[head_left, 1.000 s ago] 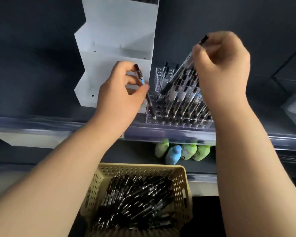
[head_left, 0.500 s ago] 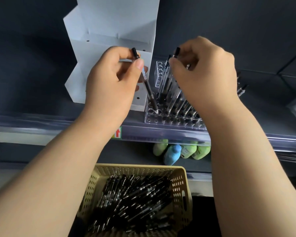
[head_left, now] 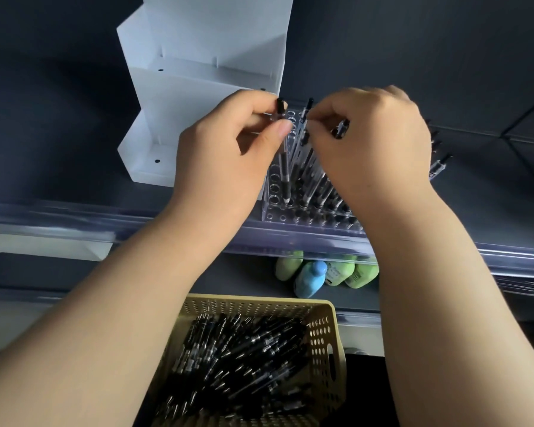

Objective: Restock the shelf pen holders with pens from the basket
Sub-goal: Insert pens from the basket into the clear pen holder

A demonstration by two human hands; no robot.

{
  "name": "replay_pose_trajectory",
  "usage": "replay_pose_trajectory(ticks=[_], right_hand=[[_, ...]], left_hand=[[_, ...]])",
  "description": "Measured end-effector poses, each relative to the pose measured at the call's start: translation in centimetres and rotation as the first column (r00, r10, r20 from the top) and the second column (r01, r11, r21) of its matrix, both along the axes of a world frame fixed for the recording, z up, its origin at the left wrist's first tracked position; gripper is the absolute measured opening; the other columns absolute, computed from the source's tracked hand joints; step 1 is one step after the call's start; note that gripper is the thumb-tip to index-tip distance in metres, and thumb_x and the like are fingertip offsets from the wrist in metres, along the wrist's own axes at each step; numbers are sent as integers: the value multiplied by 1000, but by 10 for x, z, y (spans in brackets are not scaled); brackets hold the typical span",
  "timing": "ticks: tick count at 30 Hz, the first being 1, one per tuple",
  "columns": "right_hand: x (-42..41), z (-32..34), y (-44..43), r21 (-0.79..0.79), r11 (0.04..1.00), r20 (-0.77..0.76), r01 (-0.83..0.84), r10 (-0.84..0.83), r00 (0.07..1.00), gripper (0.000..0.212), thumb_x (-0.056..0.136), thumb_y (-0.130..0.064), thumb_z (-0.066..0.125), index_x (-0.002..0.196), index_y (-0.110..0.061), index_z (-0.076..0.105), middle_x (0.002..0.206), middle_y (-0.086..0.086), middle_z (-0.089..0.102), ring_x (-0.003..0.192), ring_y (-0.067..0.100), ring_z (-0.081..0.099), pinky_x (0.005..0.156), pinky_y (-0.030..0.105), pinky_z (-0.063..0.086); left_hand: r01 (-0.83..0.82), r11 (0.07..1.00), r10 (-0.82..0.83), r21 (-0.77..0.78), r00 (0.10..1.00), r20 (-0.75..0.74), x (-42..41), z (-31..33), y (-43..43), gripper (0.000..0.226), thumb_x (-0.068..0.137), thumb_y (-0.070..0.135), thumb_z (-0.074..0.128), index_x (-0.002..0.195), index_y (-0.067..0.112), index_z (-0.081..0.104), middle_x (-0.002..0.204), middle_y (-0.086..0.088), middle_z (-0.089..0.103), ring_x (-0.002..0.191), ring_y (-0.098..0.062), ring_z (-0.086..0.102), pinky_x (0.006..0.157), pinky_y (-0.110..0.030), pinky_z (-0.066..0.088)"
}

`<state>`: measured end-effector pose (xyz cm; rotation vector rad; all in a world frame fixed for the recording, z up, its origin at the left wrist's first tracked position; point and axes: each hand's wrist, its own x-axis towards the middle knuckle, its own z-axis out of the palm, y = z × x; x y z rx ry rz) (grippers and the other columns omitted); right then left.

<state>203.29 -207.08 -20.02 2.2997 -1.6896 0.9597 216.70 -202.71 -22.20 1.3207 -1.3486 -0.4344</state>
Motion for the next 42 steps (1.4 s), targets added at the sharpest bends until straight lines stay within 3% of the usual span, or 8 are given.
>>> replay_pose_trajectory(ticks=[6, 14, 21, 30, 42], right_hand=[[0, -2, -4, -47, 999, -61, -21, 18, 998, 21, 83, -22, 53, 91, -22, 73, 85, 1, 69, 90, 29, 52, 68, 34, 45], [-1, -3, -6, -57, 998, -54, -35, 32, 998, 23, 80, -19, 52, 87, -20, 74, 81, 3, 69, 86, 30, 52, 69, 36, 44], [-2, 2, -2, -2, 998, -28, -59, 59, 998, 20, 82, -15, 51, 89, -16, 70, 83, 0, 70, 91, 29, 54, 80, 42, 45], [0, 1, -5, -6, 1000, -78, 2, -2, 997, 21, 87, -20, 50, 93, -23, 70, 85, -4, 69, 98, 24, 51, 77, 31, 27], [-3, 2, -6, 9, 997, 22, -78, 78, 997, 20, 82, -16, 54, 90, -21, 72, 84, -4, 71, 89, 28, 56, 83, 42, 45]], left_hand=[[23, 1000, -23, -2, 1000, 17, -8, -4, -6, 21, 84, 24, 65, 103, 18, 68, 83, 9, 69, 76, -7, 66, 78, -31, 55], [45, 997, -52, 58, 990, 128, -13, -8, -10, 21, 80, 22, 72, 101, 19, 67, 78, 14, 65, 76, -2, 61, 74, -14, 49], [65, 996, -75, 59, 980, 184, -15, -13, -11, 19, 80, 18, 72, 98, 14, 69, 81, 8, 68, 81, -4, 61, 77, -18, 50], [40, 994, -55, 103, 987, 151, -16, -15, -14, 23, 79, 15, 73, 101, 18, 70, 81, 8, 69, 79, -1, 62, 77, -12, 49], [29, 991, -55, 131, 979, 197, -15, -13, -16, 16, 79, 17, 73, 95, 15, 71, 75, 11, 64, 75, -2, 61, 73, -8, 47]])
